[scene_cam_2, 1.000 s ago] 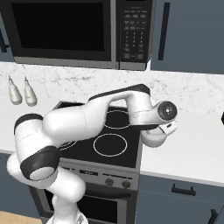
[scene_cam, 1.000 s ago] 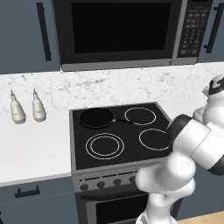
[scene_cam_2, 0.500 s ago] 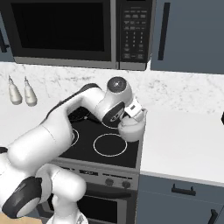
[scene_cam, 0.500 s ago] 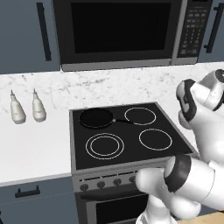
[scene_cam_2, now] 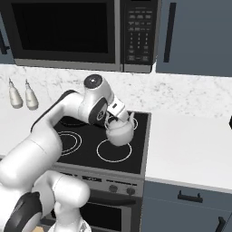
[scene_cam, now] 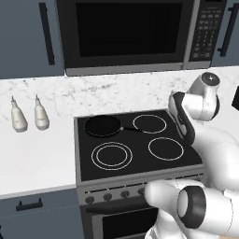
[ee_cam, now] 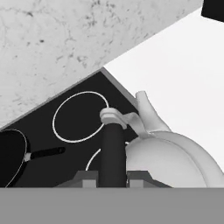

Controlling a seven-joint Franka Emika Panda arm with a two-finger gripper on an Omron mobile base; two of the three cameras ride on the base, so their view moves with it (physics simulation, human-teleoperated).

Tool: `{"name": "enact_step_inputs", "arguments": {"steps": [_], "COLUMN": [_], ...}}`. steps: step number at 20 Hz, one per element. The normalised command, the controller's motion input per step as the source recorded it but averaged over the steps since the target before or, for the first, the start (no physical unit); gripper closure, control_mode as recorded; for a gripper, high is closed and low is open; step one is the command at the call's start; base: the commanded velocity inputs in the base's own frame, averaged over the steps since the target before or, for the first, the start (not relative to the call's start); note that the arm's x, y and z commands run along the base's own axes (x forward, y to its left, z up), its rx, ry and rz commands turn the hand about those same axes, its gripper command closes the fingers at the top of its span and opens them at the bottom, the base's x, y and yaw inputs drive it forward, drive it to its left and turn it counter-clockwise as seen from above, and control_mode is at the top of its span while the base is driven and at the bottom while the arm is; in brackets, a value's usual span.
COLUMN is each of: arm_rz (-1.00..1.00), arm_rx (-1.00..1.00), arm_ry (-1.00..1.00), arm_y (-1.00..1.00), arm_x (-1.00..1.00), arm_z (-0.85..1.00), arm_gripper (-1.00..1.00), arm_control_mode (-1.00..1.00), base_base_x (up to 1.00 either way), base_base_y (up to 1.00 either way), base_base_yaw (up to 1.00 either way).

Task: Pick the kettle from the counter and place it on a stove burner. Then turn the burner on.

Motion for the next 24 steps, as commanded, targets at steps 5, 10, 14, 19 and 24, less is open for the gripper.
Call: {"name": "enact_step_inputs", "arguments": {"steps": [5, 10, 14, 19, 24], "arm_rz": [0.01, 0.01, 0.0, 0.0, 0.0], "arm_rx": [0.19, 0.29, 0.01, -0.01, -0.01], "arm_ry": [0.08, 0.11, 0.0, 0.0, 0.0], "arm_y": [0.4, 0.26, 0.03, 0.0, 0.0], "arm_x": [0.0, 0.0, 0.0, 0.0, 0.0], "arm_z": [-0.09, -0.08, -0.06, -0.15, -0.34], "arm_gripper": [1.0, 1.0, 1.0, 1.0, 1.0], "arm_control_mode": [-1.0, -1.0, -1.0, -1.0, -1.0], "base_base_x": [0.0, 0.0, 0.0, 0.0, 0.0], "base_base_y": [0.0, 0.0, 0.0, 0.0, 0.0], "base_base_yaw": [0.0, 0.0, 0.0, 0.0, 0.0]}}
